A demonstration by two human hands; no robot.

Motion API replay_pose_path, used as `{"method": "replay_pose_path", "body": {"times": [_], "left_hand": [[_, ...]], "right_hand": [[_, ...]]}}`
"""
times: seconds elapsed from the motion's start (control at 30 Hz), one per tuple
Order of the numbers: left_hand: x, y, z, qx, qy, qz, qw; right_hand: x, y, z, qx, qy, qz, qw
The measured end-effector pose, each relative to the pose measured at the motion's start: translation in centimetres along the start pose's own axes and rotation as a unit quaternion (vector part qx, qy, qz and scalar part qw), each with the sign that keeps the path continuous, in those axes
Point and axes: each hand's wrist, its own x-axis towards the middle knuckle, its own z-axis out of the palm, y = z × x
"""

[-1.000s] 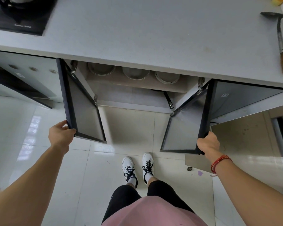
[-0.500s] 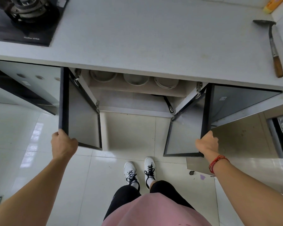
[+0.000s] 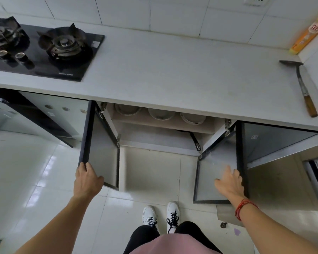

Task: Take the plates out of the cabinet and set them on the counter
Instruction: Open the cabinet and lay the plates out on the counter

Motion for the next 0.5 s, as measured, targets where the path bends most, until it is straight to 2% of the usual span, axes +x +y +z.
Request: {"method": "replay_pose_path", "body": {"times": [0.1,0.3,0.5], "left_hand": [[-0.6,0.5,-0.7,0.002,0.001,0.017,1.0],[-1.1,2.3,-1.1,0.047,0.03,0.103,0.993],[-0.6,4.8,-1.1,0.036,0.048,0.154,0.986]], "right_hand": [[0.2,-2.9,0.7,-0.01,-0.008,-0.061,0.998],[0.5,-8.4,1.8,-0.032,-0.006,-0.157,0.987],[1.1,-11.3,1.2,-0.063,0.014,-0.23,0.971]]}}
